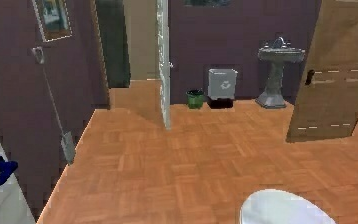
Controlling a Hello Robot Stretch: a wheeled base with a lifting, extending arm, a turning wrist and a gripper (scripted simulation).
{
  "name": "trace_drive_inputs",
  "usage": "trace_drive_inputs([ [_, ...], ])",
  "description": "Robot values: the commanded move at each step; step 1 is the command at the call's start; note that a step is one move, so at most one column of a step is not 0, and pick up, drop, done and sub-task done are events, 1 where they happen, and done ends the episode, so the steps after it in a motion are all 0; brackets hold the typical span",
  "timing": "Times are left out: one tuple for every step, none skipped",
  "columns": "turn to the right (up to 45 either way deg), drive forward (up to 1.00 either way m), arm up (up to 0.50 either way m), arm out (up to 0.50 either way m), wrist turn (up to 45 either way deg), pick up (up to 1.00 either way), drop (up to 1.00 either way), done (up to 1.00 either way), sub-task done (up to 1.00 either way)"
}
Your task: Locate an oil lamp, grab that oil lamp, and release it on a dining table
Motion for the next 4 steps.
trace_drive_inputs([
  [-9.0, 0.0, 0.0, 0.0, 0.0, 0.0, 0.0, 0.0, 0.0],
  [0.0, 1.0, 0.0, 0.0, 0.0, 0.0, 0.0, 0.0, 0.0],
  [0.0, 0.05, 0.0, 0.0, 0.0, 0.0, 0.0, 0.0, 0.0],
  [30.0, 0.0, 0.0, 0.0, 0.0, 0.0, 0.0, 0.0, 0.0],
])
